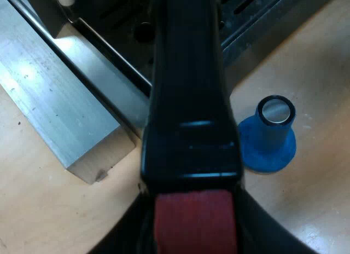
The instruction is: Put the handle in the coffee machine
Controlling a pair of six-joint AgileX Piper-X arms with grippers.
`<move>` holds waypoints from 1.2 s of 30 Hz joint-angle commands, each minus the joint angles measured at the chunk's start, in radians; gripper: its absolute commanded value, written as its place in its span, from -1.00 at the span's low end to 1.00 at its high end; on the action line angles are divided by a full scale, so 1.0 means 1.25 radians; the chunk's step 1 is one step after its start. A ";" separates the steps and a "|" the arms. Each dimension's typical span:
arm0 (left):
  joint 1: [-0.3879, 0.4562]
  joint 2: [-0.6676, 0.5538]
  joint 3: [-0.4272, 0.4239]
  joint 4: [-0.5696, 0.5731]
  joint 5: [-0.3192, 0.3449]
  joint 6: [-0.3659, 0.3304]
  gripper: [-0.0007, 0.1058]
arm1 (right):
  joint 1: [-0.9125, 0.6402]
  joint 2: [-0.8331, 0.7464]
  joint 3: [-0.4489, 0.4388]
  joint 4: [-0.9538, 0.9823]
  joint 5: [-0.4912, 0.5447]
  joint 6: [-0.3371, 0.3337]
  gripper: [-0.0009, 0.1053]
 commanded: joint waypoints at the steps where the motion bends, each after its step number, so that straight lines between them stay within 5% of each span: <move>1: 0.000 -0.006 -0.013 -0.040 0.023 -0.006 -0.98 | 0.002 -0.001 -0.002 -0.004 0.005 -0.013 0.41; 29: 0.000 0.006 -0.013 -0.058 0.067 0.035 -0.98 | 0.002 -0.001 -0.002 -0.004 0.005 -0.013 0.41; 36: 0.009 0.033 0.003 -0.064 0.113 0.077 -0.98 | 0.002 -0.001 -0.002 -0.004 0.005 -0.013 0.41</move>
